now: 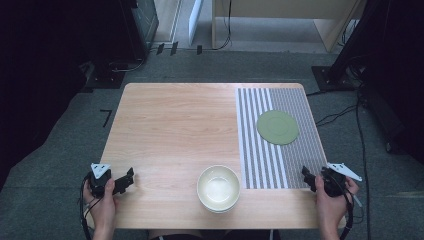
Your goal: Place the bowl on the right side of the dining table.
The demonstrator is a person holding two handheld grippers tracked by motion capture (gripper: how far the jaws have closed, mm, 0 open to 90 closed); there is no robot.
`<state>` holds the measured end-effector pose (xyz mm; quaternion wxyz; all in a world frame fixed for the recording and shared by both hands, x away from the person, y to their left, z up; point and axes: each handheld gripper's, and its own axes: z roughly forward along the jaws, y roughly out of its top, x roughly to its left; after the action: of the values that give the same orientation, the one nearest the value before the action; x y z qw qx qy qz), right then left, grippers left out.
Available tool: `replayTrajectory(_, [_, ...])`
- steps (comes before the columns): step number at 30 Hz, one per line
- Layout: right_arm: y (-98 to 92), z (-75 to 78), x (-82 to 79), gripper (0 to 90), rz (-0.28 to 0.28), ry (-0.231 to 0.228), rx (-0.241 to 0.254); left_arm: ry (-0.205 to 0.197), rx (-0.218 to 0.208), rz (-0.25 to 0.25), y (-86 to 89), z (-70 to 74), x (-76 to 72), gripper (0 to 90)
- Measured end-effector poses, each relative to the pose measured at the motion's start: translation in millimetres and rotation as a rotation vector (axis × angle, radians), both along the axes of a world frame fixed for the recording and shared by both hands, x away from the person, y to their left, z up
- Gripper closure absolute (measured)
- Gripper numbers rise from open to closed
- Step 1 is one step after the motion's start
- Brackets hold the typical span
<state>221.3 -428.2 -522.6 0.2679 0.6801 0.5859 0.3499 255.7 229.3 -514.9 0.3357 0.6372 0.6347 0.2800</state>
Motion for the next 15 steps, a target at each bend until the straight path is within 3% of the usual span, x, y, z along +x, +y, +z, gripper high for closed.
replayTrajectory(7, [-0.5,3.5,-1.0,24.0,-0.012,-0.019,0.038,-0.017,-0.018,0.009,-0.5,4.9,-0.2,9.8])
replayTrajectory(15, [-1.0,9.7,-1.6,24.0,-0.016,-0.044,0.043,-0.046,-0.04,-0.002,-4.1,13.9,-0.5,9.8])
